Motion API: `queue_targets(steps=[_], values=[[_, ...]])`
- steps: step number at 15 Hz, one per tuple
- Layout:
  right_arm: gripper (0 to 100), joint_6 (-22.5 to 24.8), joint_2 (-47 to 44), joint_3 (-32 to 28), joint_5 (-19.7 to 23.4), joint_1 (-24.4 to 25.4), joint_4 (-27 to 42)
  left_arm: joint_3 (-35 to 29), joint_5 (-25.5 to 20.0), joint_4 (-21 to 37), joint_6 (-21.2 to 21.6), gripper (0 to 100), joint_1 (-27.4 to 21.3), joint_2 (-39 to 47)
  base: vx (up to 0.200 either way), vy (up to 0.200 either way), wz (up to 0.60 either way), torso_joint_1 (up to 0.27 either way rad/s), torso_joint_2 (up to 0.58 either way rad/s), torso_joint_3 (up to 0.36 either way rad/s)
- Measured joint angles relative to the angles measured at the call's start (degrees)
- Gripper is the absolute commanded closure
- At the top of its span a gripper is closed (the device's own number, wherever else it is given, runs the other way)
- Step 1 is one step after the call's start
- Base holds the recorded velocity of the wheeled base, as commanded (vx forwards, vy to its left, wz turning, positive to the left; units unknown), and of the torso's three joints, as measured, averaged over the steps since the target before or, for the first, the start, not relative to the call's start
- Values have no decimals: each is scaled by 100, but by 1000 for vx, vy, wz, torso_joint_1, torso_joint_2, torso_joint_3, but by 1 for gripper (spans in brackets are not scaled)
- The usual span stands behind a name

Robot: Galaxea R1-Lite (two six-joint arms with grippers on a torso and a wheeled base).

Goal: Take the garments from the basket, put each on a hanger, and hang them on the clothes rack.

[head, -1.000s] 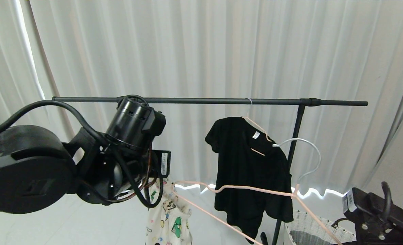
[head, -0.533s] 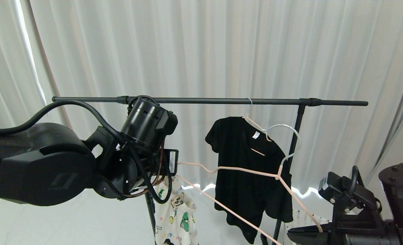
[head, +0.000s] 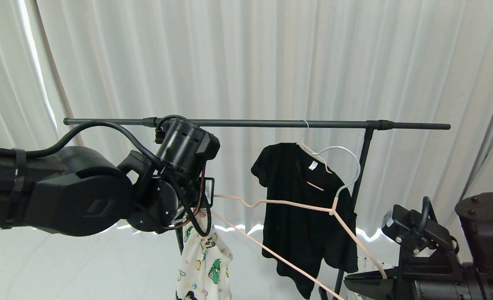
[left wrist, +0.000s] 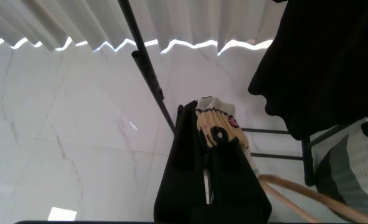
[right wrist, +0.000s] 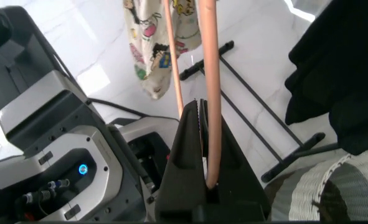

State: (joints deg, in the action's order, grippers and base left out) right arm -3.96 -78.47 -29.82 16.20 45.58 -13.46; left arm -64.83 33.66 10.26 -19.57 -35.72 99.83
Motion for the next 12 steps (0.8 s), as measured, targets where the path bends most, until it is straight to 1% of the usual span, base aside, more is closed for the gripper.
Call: queue_targets(steps=[4,10,12], values=[[100,-6,-122,-68,-15,163,-13,-85,17,0,-2,100,-2,23,0,0,0,0,0,0],[100,-35,-466,-394,-79,107,-77,-167,28,2,0,100,-154,-7,0,0,0,0,0,0],[100,-99,-617,-461,-189,91,-312,-261,35,-1,-6,100,-236,-16,0,0,0,0,0,0]])
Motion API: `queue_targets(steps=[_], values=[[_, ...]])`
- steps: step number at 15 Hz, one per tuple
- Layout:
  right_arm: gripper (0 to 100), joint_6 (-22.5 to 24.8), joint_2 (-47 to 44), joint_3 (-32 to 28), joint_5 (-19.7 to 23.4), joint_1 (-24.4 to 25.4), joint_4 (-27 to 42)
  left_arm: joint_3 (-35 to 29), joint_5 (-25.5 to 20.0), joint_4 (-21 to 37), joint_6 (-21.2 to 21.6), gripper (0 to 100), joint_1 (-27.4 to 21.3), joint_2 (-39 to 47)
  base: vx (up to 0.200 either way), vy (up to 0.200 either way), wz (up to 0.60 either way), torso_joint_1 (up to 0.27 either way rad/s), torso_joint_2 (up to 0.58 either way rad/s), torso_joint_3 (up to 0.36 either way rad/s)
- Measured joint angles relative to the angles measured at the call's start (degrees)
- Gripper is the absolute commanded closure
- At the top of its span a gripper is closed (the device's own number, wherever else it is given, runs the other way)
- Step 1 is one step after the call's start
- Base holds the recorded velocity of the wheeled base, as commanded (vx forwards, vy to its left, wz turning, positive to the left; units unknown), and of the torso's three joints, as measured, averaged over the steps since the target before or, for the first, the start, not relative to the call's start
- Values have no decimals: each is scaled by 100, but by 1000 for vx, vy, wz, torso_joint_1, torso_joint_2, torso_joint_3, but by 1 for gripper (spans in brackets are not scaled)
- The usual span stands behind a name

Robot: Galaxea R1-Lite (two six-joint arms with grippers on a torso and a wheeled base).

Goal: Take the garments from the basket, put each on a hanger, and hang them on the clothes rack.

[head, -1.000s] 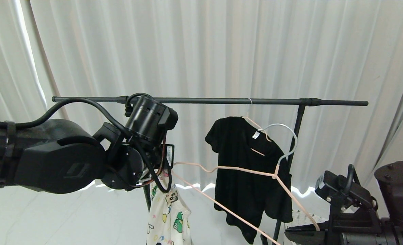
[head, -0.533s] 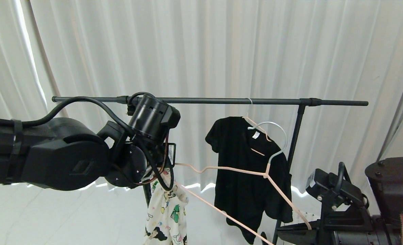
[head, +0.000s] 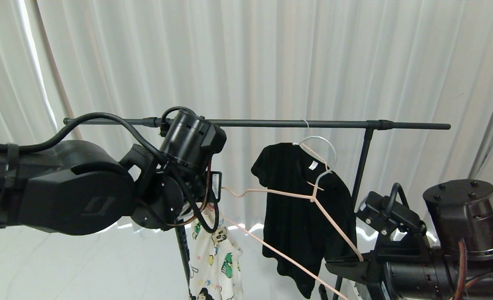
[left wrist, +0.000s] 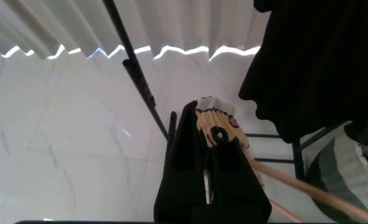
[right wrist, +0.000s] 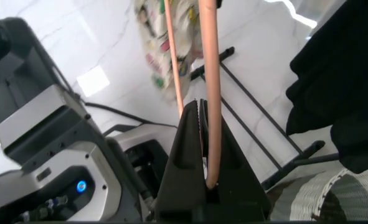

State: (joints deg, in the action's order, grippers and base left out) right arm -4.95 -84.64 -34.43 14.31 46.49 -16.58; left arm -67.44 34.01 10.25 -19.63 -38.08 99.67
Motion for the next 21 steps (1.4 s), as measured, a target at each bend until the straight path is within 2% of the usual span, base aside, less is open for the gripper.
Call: queue_targets(steps=[5,9,13,19,21], values=[[100,-174,-310,-33,-79,13,-299,-61,9,1,-347,100,-321,-55,0,0,0,0,0,0],[100,-189,-466,-129,-85,57,-316,-202,9,9,-834,100,-898,-135,0,0,0,0,0,0],[100,-433,-645,-389,-101,243,-318,-456,1,4,-889,100,-1351,-146,0,0,0,0,0,0],[100,-965,-1067,-785,-424,647,-783,-688,0,4,-891,100,-1630,-88,0,0,0,0,0,0],[100,-1007,-1175,-835,-525,700,-816,-697,1,12,-878,100,-1718,-85,0,0,0,0,0,0]])
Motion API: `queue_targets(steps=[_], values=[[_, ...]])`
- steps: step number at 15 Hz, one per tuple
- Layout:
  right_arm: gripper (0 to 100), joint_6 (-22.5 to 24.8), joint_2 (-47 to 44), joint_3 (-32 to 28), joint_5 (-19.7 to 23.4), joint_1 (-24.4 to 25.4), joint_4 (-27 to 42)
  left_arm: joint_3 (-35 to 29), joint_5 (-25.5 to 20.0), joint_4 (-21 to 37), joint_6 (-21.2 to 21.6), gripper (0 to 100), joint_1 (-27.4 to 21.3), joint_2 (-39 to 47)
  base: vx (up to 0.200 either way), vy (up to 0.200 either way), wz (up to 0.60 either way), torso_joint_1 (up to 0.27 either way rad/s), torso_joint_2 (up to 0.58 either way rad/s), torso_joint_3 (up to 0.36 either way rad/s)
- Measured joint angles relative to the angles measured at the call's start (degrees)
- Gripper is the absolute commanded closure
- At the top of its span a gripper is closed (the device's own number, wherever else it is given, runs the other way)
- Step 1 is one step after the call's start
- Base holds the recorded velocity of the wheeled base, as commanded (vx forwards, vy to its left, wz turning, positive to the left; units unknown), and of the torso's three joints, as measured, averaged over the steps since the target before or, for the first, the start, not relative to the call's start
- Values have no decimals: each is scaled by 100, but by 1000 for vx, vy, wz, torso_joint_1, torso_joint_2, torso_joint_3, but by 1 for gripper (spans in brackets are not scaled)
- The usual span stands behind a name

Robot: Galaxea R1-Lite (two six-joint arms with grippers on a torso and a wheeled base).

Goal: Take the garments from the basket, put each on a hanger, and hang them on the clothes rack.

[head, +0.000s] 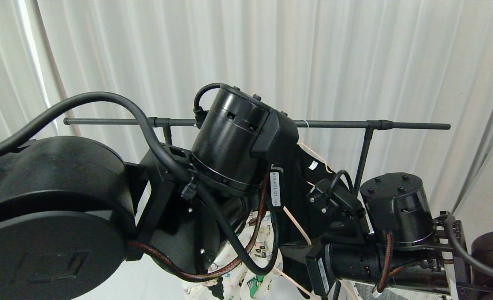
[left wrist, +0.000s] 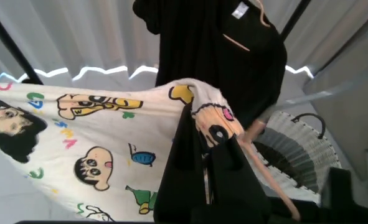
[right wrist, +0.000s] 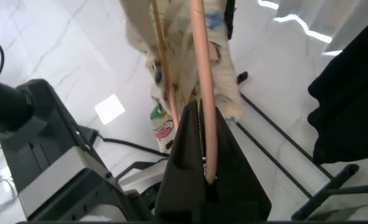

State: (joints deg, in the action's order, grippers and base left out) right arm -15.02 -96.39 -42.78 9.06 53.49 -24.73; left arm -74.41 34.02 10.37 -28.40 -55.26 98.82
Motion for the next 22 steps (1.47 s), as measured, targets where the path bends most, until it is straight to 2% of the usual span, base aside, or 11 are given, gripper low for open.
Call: queue_targets(steps=[2,3,5,7,9,13,15,17,22], values=[[100,-6,-40,-2,-96,-7,7,107,68,-4,13,100,-13,-2,0,0,0,0,0,0],[100,-9,-46,-2,-184,-30,7,219,137,2,22,0,39,-4,0,0,0,0,0,0],[100,-4,-44,-2,-299,-90,11,327,221,-1,24,0,185,-11,0,0,0,0,0,0],[100,9,-33,13,-402,-168,-50,361,610,-1,84,0,386,-15,0,0,0,0,0,0],[100,24,-44,44,-589,-217,-404,368,689,-11,95,0,466,-83,0,0,0,0,0,0],[100,33,-66,199,-957,-315,-800,525,670,0,134,0,369,-295,0,0,0,0,0,0],[100,38,-66,243,-1148,-377,-918,733,580,-12,336,0,278,-478,0,0,0,0,0,0],[100,51,-61,256,-1196,-396,-951,928,290,-48,429,0,185,-684,0,0,0,0,0,0],[100,148,6,249,-1217,-394,-1002,1014,224,-433,446,0,146,-850,0,0,0,0,0,0]])
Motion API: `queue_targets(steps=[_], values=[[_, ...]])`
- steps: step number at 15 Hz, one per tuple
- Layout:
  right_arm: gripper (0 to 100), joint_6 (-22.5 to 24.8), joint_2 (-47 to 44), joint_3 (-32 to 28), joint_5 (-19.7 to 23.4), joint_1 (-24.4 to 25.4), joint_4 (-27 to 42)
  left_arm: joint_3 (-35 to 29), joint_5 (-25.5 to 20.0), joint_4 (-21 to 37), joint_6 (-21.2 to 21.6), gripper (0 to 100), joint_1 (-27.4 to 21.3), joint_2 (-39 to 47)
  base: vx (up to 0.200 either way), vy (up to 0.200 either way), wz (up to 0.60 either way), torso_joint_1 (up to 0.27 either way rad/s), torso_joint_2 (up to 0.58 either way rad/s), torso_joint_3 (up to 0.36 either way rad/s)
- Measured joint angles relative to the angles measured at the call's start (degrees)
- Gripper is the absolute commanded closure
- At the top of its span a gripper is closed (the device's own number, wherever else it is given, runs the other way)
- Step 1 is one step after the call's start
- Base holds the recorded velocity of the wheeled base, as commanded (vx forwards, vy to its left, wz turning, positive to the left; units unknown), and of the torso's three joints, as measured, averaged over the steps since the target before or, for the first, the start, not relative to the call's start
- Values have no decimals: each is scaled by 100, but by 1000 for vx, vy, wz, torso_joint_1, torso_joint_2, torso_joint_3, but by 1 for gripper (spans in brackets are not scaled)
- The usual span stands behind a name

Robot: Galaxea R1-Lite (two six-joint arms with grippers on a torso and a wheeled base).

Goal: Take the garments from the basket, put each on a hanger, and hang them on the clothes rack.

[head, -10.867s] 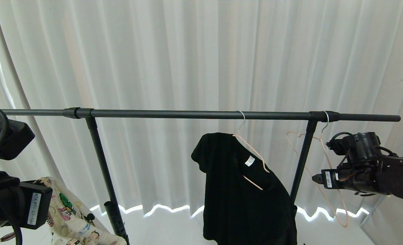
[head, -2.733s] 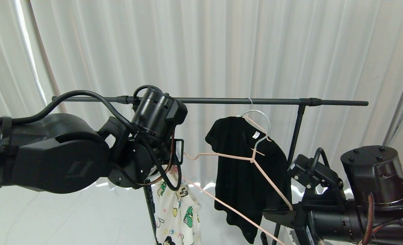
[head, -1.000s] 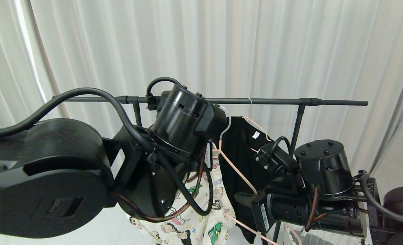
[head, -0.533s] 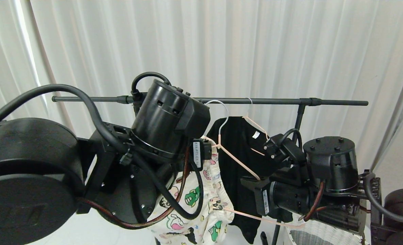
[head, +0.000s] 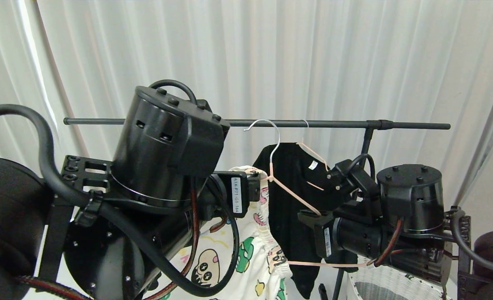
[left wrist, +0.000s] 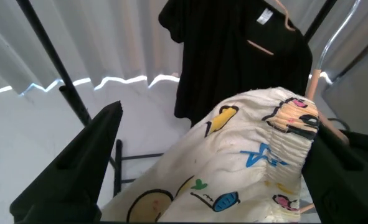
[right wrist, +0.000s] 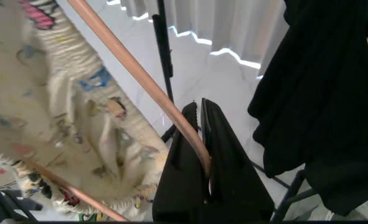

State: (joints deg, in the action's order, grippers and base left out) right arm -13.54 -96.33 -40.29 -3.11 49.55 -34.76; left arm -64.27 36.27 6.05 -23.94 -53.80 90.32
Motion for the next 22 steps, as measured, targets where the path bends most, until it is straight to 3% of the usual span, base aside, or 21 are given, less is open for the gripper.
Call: queue_targets(steps=[6,10,13,17,22], values=[[100,252,173,5,-63,-163,22,333,-50,-490,93,0,190,-18,0,0,0,0,0,0],[100,422,260,-2,-176,-293,29,606,-378,-1234,580,0,236,37,0,0,0,0,0,0],[100,479,258,-33,-436,-290,9,722,-1000,-1836,1332,0,250,138,0,0,0,0,0,0],[100,471,256,-34,-696,-276,-16,864,-1207,-2868,2194,0,449,524,0,0,0,0,0,0],[100,585,232,0,-729,-419,-503,1096,-1303,-2906,2244,0,499,540,0,0,0,0,0,0]])
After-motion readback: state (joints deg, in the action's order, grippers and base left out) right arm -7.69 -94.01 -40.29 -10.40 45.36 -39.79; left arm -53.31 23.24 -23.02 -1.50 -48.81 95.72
